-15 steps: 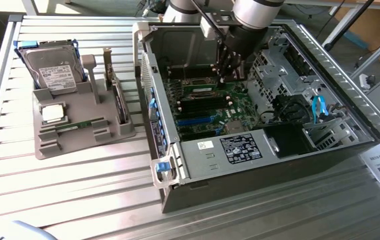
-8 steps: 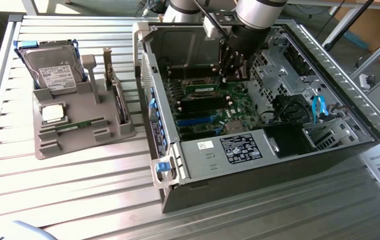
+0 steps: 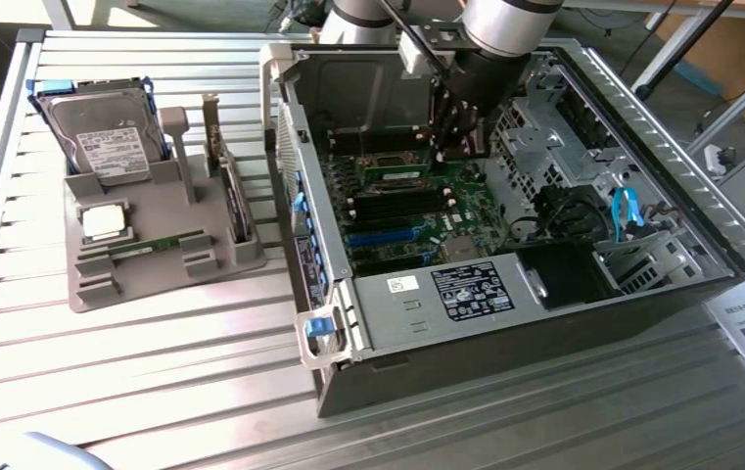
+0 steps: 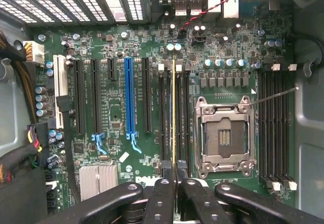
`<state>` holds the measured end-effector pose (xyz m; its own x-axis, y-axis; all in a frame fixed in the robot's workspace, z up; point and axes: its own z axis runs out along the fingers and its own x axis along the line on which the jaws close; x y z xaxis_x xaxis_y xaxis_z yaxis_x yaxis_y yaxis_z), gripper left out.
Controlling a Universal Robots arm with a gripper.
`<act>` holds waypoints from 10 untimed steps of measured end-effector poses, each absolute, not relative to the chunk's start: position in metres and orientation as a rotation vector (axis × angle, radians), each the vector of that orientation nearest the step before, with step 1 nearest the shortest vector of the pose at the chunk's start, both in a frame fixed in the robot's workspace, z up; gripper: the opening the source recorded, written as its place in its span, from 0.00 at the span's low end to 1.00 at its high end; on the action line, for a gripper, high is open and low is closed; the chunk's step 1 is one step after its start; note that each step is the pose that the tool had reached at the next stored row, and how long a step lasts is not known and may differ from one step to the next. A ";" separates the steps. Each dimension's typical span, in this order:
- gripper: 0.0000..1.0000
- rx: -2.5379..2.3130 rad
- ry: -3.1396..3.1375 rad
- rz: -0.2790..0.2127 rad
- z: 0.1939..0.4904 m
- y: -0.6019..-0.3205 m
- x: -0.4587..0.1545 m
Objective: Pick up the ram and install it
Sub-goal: 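Insert the ram into the slot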
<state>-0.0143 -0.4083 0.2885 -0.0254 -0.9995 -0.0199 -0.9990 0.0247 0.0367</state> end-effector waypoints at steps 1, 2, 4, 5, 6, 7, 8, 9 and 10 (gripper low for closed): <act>0.12 2.188 -2.238 -0.063 0.289 -0.408 -0.014; 0.12 2.188 -2.237 -0.063 0.289 -0.408 -0.014; 0.12 2.188 -2.237 -0.063 0.289 -0.408 -0.014; 0.12 2.188 -2.237 -0.063 0.288 -0.408 -0.014; 0.12 2.188 -2.237 -0.063 0.288 -0.408 -0.014; 0.12 2.188 -2.237 -0.063 0.287 -0.408 -0.014; 0.12 2.188 -2.237 -0.063 0.286 -0.408 -0.014; 0.12 2.188 -2.237 -0.063 0.285 -0.408 -0.014; 0.12 2.188 -2.237 -0.063 0.284 -0.408 -0.014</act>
